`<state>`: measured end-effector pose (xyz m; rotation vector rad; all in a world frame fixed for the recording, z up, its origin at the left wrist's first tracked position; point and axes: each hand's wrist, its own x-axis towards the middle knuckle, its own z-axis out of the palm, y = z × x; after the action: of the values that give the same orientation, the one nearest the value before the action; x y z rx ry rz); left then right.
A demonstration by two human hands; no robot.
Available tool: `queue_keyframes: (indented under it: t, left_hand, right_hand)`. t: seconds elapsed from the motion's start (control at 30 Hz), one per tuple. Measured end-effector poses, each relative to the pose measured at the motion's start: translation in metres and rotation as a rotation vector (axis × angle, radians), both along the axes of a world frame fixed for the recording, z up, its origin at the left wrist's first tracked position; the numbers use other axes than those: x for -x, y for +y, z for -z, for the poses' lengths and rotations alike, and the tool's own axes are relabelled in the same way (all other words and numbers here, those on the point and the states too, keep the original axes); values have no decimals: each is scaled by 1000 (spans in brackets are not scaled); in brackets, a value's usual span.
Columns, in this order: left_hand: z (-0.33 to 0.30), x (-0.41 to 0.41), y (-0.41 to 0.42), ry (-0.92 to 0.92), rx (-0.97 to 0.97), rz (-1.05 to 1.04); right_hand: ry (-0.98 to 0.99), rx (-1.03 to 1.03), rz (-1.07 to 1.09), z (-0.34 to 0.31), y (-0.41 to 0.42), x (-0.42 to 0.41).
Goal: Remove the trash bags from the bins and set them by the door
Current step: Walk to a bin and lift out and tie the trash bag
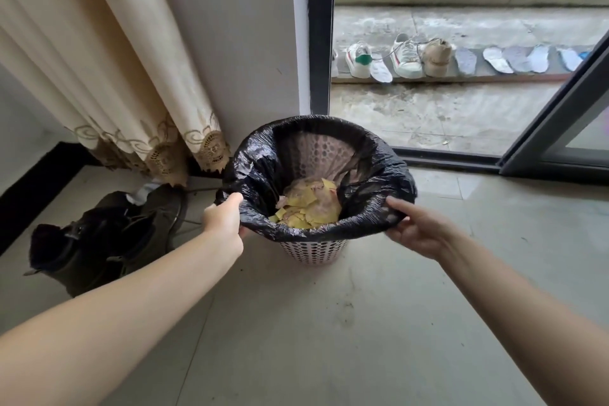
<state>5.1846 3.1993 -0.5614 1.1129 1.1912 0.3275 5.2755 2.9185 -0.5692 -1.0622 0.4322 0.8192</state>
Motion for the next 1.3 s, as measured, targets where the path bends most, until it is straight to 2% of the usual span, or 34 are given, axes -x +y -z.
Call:
queue_keyframes:
  t: [0.1,0.3,0.47,0.53,0.6,0.67,0.73,0.8,0.9,1.0,1.07,1.17,1.23,1.3]
  left_hand:
    - [-11,-4,-9,-62,11,-15]
    - [-26,-8,-23,-101,118,-35]
    - [-38,-6,-10,-64,101,-88]
    - [-44,-5,-9,-77,91,-103]
    - [-46,-3,-13,-92,45,-88]
    - [-46,-5,-17,-129,-92,-30]
    - [-49,-6,-23,-187,-255,74]
    - [-49,-7,-29,-202,-398,190]
    - [-48,0,-49,-227,-505,351]
    - [-49,5,-71,-227,-460,539]
    - [-50,7,-80,-225,-310,629]
    - [-53,10,-88,-249,-6,704]
    - [-52,11,-88,-219,46,736]
    - [-50,11,-82,-163,-28,734]
  right_hand:
    - [1,-67,164,-5,5,-4]
    - [8,74,185,-12,3,-7]
    - [200,-100,232,-17,-11,-4]
    - [231,-121,148,-25,-15,-2]
    - [197,-8,-52,-33,-18,-1]
    - [122,151,-113,-36,-15,0]
    - [-10,248,29,-37,-6,-2]
    - [-204,351,141,-44,3,-5]
    - [-488,393,143,-63,15,0]
    - [-639,300,-121,-81,29,17]
    - [-705,254,-409,-84,40,31]
    - [-903,436,-801,-70,63,55]
    - [-1074,639,-828,-54,75,62]
    - [-1232,875,-655,-49,74,54]
